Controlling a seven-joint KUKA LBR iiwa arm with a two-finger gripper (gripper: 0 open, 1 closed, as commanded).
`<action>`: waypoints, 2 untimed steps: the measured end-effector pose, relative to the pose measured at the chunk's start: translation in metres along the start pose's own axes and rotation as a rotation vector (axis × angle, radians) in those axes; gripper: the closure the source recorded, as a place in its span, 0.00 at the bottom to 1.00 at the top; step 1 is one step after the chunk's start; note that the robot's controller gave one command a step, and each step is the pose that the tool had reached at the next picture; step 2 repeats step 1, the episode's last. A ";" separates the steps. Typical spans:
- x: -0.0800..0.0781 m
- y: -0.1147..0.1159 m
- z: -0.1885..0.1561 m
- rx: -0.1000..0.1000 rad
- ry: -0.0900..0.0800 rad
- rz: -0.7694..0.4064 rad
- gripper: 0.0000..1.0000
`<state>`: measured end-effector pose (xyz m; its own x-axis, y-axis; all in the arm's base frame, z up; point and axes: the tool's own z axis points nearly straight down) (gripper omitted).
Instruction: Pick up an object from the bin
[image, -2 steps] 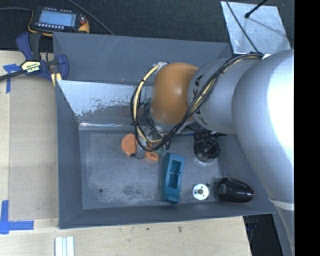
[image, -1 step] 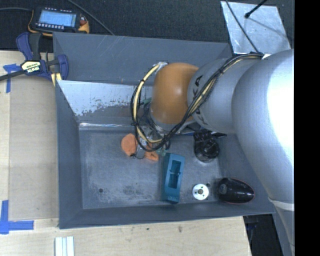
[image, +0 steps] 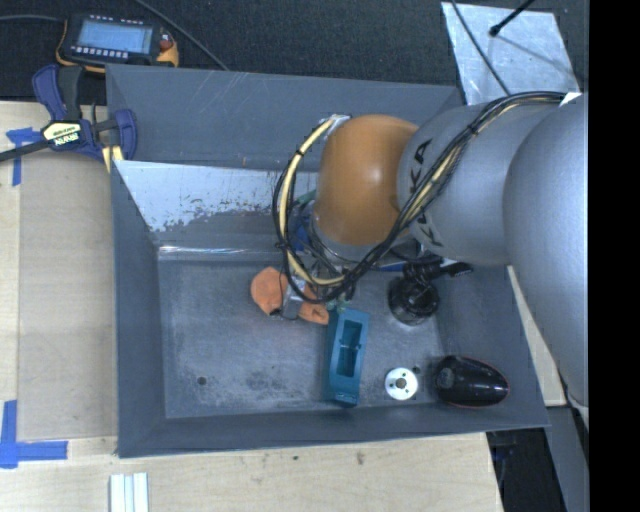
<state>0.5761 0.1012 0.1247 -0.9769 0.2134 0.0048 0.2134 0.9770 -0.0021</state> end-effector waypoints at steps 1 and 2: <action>0.003 -0.001 -0.050 -0.005 -0.011 -0.002 1.00; 0.003 -0.001 -0.050 -0.005 -0.011 -0.002 1.00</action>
Offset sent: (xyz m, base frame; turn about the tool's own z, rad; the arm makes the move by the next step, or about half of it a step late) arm 0.0071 -0.0478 0.0655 -0.0053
